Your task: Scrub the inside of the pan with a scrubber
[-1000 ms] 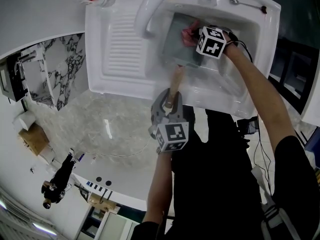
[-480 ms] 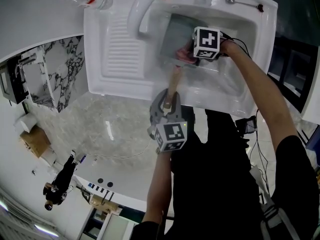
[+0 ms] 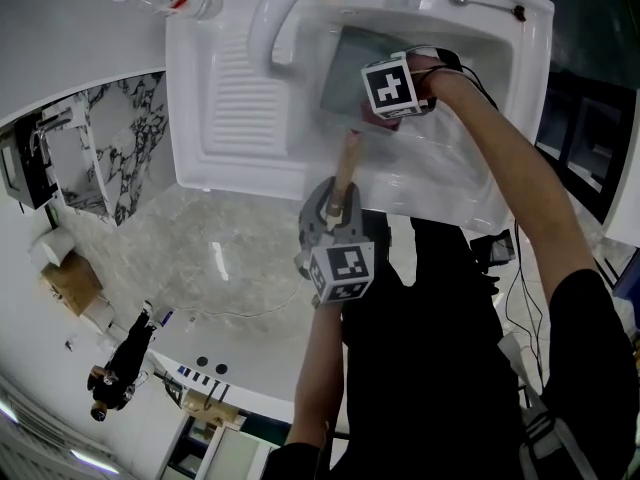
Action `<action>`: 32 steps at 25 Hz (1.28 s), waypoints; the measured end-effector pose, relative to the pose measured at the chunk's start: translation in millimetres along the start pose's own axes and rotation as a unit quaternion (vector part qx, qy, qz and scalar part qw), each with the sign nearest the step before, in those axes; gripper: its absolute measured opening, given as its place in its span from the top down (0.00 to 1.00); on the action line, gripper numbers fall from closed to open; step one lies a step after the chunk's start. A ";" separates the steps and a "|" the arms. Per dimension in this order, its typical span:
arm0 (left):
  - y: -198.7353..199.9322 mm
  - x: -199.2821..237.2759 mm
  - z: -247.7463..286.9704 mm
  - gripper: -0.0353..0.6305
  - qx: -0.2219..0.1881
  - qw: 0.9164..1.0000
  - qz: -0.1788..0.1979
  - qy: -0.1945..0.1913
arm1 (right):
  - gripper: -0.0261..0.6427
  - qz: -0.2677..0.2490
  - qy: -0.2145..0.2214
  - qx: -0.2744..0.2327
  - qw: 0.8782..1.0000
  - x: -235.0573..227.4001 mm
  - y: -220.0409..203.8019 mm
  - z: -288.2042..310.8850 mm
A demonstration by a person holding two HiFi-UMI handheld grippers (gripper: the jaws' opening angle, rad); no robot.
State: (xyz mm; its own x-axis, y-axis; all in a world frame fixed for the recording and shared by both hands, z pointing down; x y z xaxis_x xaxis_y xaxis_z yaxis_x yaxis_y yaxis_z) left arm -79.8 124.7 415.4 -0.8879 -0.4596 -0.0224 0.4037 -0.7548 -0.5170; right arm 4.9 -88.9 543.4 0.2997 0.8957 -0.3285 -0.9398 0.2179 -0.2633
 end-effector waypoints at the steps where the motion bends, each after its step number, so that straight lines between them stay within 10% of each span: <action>1: -0.1 0.0 0.0 0.72 0.000 1.000 0.001 0.000 | 0.91 0.002 -0.026 0.013 1.000 -5.2 -4.4 1.1; 9: -0.1 -0.4 -1.4 0.73 0.002 1.000 0.003 0.002 | 0.91 0.031 -0.190 0.085 0.978 -33.5 -26.4 8.4; 19: 0.9 1.5 -0.6 0.73 0.003 1.000 0.010 -0.010 | 0.91 0.056 -0.379 0.047 0.923 -40.4 -17.5 15.8; 32: 1.7 0.4 0.8 0.73 0.000 1.000 0.005 -0.009 | 0.91 0.074 -0.437 -0.042 0.895 -63.0 36.0 11.6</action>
State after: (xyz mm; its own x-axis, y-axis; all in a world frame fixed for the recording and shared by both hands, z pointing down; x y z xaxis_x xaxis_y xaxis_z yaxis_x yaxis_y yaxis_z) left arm -79.3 122.8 415.2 -0.8799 -0.4751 -0.0126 0.4126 -0.7504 -0.5164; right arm -49.7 -133.0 565.1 -0.1054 0.8812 0.4609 -0.9322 0.0738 -0.3544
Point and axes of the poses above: the fingertips, and each gripper's own axes: z forward along the fingers, x to its left, y out of its top, the point moved 10 cm from there along -z, backward along the fingers, and after that the axes turned 6 degrees about -y, right-handed, at the moved point
